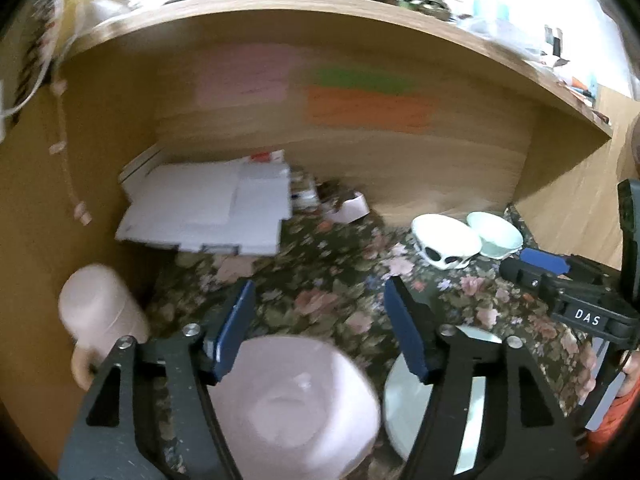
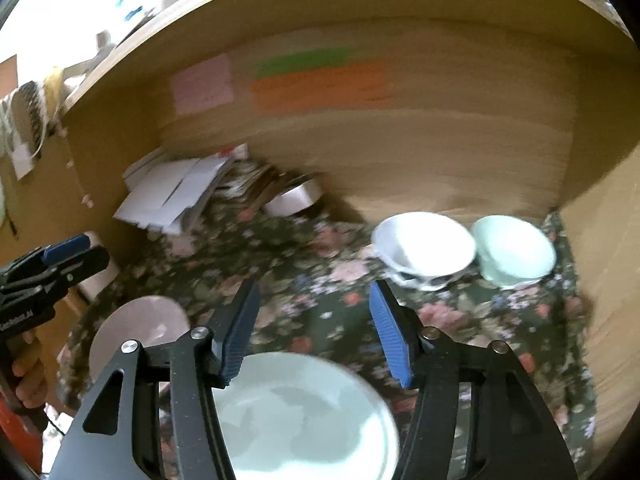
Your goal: Organize plates and bowls
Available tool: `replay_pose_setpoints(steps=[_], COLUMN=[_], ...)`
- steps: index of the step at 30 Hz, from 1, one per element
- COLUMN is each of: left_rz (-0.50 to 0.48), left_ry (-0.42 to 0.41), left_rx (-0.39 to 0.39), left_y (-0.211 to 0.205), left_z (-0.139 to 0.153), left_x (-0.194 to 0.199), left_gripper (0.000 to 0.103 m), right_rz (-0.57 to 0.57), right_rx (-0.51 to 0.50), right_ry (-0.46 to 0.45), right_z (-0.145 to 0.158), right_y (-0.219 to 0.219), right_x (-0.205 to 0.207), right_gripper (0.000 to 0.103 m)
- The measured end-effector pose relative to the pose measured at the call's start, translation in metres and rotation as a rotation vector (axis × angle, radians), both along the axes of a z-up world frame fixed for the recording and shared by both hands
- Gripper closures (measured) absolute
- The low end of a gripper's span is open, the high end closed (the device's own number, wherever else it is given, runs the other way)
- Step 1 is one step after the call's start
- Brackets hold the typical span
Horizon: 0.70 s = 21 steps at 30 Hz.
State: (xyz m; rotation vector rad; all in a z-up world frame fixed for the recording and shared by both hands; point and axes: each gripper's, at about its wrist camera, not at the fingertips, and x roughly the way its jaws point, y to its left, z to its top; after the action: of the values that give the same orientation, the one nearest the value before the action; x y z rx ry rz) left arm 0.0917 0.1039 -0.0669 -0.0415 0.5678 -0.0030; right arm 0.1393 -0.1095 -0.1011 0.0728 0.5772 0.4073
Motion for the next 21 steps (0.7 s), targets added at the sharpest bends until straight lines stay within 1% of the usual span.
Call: replay_pose_setpoints(steps=[2,9,16,21], left_rz=[-0.015,-0.055,-0.074,-0.094], left_ry=[-0.003,0.029,0.091,0.127], left_rx=[0.007,-0.002,0.012,0.022], left_y=[-0.013,-0.045,-0.073,-0.088], left_z=[0.002,0.003,-0.014,-0.028], left_x=[0.012,0.055,0.104,0.140], left_gripper=[0.031,0.028,0.027,0.026], right_rz=[-0.021,-0.101,-0.146,-0.179], right_rx=[0.006,-0.004,-0.021,-0.036], right_ry=[-0.002,0.010,0.073,0.141], right_z=[0.000,-0.005,-0.030,-0.055], right_y=[-0.011,-0.047,-0.067,-0.074], right_x=[0.005,0.035,0.081,0.118], right_gripper=[0.044,0.043,0.043,0.043])
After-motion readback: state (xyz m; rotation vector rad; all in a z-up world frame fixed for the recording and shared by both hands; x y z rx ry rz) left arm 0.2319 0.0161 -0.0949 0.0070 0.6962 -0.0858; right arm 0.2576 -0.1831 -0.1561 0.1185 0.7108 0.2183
